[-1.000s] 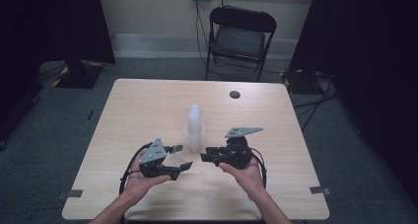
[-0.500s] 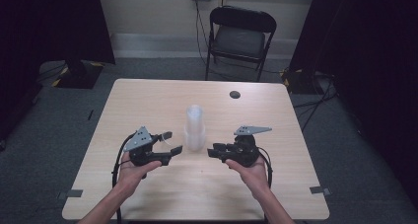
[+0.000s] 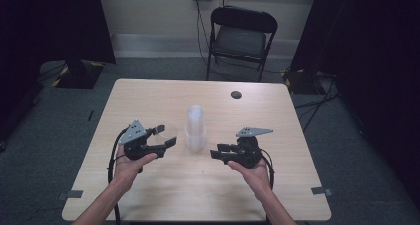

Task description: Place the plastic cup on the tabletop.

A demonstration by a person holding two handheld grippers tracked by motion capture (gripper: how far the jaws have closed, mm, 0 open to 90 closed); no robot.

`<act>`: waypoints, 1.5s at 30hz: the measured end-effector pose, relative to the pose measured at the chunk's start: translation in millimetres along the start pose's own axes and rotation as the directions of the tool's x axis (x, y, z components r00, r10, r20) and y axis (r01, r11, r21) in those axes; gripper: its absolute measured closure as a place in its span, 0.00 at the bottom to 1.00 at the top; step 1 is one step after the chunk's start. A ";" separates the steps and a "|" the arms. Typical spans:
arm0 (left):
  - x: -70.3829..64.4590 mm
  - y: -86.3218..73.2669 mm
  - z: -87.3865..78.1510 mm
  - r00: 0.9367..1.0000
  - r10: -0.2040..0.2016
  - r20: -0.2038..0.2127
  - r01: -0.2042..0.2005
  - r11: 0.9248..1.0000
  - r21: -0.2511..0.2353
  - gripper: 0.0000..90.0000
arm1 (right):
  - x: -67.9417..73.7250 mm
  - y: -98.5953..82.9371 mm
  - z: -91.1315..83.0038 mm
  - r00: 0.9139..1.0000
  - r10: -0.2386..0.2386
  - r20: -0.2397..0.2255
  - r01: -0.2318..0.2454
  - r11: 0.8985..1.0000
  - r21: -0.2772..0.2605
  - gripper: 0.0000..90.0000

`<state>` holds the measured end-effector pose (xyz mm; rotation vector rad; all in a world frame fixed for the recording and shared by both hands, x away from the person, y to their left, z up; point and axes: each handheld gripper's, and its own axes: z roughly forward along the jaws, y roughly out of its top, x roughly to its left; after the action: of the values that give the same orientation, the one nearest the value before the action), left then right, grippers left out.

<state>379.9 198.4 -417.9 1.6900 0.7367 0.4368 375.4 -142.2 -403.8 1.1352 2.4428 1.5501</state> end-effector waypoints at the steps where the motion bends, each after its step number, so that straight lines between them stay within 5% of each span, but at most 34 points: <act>1: 5.4 1.1 1.5 1.000 -0.017 -0.019 0.017 1.000 -0.006 0.36 | -0.1 -0.6 0.1 1.000 -0.002 0.001 0.002 1.000 0.001 0.61; 11: 28.0 5.4 19.2 0.994 -0.020 -0.103 0.024 0.999 0.034 0.35 | -5.9 -5.1 0.5 1.000 0.012 0.005 -0.012 1.000 0.019 0.61; 17: 35.8 9.0 26.5 0.991 -0.014 -0.135 0.017 1.000 0.018 0.35 | -6.5 -9.0 -12.0 1.000 0.011 0.027 -0.011 1.000 0.011 0.61; 23: 46.9 5.8 36.7 0.985 -0.021 -0.170 0.027 0.999 0.036 0.34 | -17.7 -27.5 -21.3 0.997 0.050 0.052 -0.050 0.999 0.014 0.61; 33: 61.9 -10.5 51.9 0.980 -0.031 -0.199 0.047 0.996 0.078 0.34 | -19.2 -31.6 -24.0 0.997 0.061 0.046 -0.062 0.998 0.015 0.63; 45: 69.4 -22.6 59.6 0.980 -0.058 -0.190 0.079 0.991 0.107 0.32 | -20.5 -32.2 -22.5 0.997 0.056 0.048 -0.057 0.998 0.016 0.63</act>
<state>463.3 204.6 -461.3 1.7402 0.9701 0.5174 363.8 -179.3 -425.0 1.2396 2.4190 1.5017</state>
